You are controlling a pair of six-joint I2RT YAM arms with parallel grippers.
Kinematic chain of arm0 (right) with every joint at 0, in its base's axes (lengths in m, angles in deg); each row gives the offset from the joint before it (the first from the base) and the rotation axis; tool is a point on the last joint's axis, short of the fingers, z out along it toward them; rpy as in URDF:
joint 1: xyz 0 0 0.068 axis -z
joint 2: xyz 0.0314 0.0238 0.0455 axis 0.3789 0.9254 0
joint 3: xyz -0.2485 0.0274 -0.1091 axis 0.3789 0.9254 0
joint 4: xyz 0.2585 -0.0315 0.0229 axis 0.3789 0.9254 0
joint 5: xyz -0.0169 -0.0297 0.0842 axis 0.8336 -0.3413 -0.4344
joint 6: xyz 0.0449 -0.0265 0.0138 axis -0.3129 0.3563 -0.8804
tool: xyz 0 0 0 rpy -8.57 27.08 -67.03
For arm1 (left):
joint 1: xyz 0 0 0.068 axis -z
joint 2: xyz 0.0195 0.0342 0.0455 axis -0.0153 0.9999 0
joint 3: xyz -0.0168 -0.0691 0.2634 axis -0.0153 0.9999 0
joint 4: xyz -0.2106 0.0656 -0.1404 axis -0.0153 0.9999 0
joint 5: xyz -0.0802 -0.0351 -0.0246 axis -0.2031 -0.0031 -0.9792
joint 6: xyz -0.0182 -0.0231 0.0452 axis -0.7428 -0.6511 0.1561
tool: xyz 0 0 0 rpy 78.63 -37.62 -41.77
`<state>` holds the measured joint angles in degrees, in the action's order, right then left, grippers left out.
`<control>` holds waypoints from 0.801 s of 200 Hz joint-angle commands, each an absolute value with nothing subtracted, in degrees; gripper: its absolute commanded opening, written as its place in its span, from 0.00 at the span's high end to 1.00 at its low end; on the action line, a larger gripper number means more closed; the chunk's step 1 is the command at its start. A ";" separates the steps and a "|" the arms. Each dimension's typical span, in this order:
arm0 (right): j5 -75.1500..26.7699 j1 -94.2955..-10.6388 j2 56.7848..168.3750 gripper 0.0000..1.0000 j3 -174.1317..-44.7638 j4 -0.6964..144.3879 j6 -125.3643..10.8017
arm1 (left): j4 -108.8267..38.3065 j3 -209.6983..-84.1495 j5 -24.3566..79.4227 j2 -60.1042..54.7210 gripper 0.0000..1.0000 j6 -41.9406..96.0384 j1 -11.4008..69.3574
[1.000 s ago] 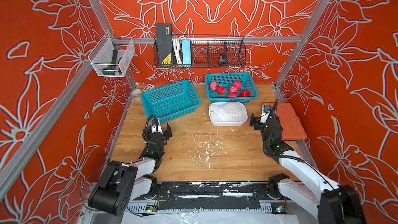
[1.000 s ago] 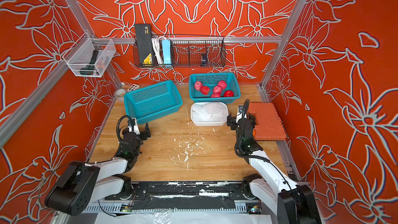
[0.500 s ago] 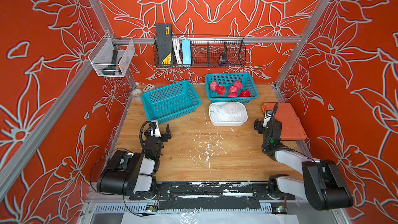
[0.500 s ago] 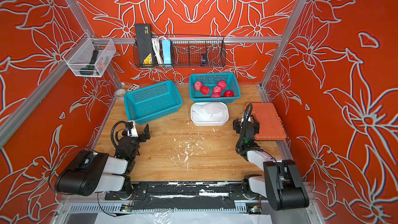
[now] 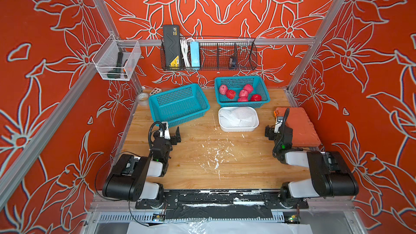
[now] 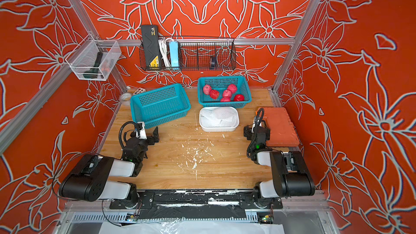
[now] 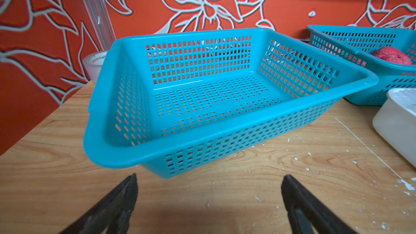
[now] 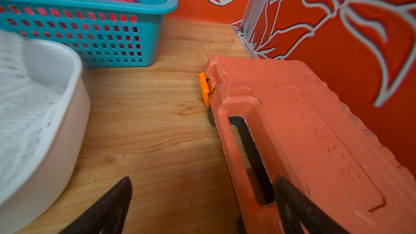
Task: Remove foam nets from apples
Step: Reset both arms
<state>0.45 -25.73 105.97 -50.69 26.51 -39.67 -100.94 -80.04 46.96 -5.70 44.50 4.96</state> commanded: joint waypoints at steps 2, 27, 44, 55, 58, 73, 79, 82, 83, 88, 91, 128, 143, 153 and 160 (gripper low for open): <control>-0.78 -25.91 105.36 0.02 -51.35 26.86 -40.02 | -101.05 -80.76 46.09 -5.38 0.03 45.41 5.05; -0.76 -25.96 105.53 0.02 -51.32 26.41 -40.08 | -101.01 -80.77 45.91 -5.41 0.03 45.41 4.92; -0.77 -26.00 105.43 0.02 -51.34 26.66 -40.07 | -101.74 -80.21 46.09 -5.67 0.03 45.48 5.00; -0.77 -25.96 105.27 0.02 -51.41 27.13 -40.07 | -104.43 -78.32 45.92 -6.26 0.03 45.65 5.10; -0.77 -25.89 105.32 0.02 -51.41 26.99 -40.07 | -105.62 -77.50 45.79 -6.62 0.03 45.72 5.17; -0.77 -25.96 105.28 0.02 -51.40 26.99 -40.08 | -112.10 -73.48 44.18 -7.54 0.03 46.37 5.19; -0.77 -25.95 105.36 0.02 -51.37 26.79 -40.14 | -112.99 -73.03 44.09 -7.59 0.03 46.38 5.23; -0.77 -25.96 105.41 0.02 -51.38 26.75 -40.11 | -112.59 -73.26 44.03 -7.63 0.03 46.38 5.19; -0.77 -25.96 105.38 0.02 -51.40 26.75 -40.14 | -112.44 -73.36 43.96 -7.59 0.03 46.42 5.19; -0.77 -25.96 105.29 0.02 -51.39 26.95 -40.08 | -110.80 -74.18 43.44 -7.55 0.03 46.53 5.25; -0.77 -25.96 105.28 0.02 -51.41 26.95 -40.12 | -109.73 -74.89 43.06 -7.29 0.03 46.67 5.17; -0.77 -25.95 105.36 0.02 -51.41 26.85 -40.09 | -102.08 -80.07 42.51 -5.61 0.03 46.41 4.57; -0.77 -25.96 105.34 0.02 -51.38 26.94 -40.09 | -101.28 -80.50 42.49 -5.61 0.03 46.38 4.57; -0.76 -25.96 105.34 0.02 -51.39 26.82 -40.15 | -101.00 -80.67 42.48 -5.61 0.03 46.38 4.57; -0.73 -25.98 105.36 0.02 -51.39 26.94 -40.08 | -100.82 -80.76 42.40 -5.53 0.03 46.38 4.57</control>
